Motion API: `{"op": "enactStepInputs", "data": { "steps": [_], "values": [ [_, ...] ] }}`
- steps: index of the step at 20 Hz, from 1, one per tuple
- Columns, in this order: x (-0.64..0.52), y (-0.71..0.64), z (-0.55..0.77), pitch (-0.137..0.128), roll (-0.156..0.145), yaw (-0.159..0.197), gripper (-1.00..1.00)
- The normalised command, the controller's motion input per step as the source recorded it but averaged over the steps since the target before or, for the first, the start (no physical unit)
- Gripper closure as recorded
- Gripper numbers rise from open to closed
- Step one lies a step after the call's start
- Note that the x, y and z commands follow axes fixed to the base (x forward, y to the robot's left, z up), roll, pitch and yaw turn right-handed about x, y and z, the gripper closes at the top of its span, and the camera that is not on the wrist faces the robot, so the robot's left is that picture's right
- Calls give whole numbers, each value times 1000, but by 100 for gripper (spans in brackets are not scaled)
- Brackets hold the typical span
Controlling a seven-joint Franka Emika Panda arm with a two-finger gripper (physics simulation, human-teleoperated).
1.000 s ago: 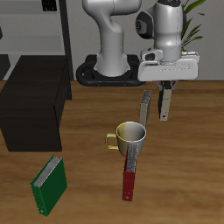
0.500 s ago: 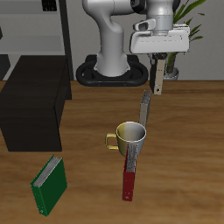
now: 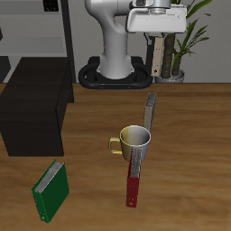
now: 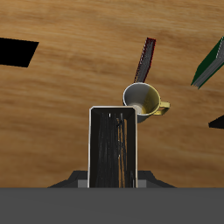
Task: Place the left yellow book in the top region of the shelf
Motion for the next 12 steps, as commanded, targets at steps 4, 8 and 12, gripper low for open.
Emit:
{"op": "enactStepInputs", "data": {
  "steps": [4, 8, 12],
  "values": [
    [-185, -330, 305, -43, -98, 49, 100],
    [-312, -546, 383, -67, -148, 47, 100],
    [-236, -425, 255, -101, -117, 55, 100]
  ]
}}
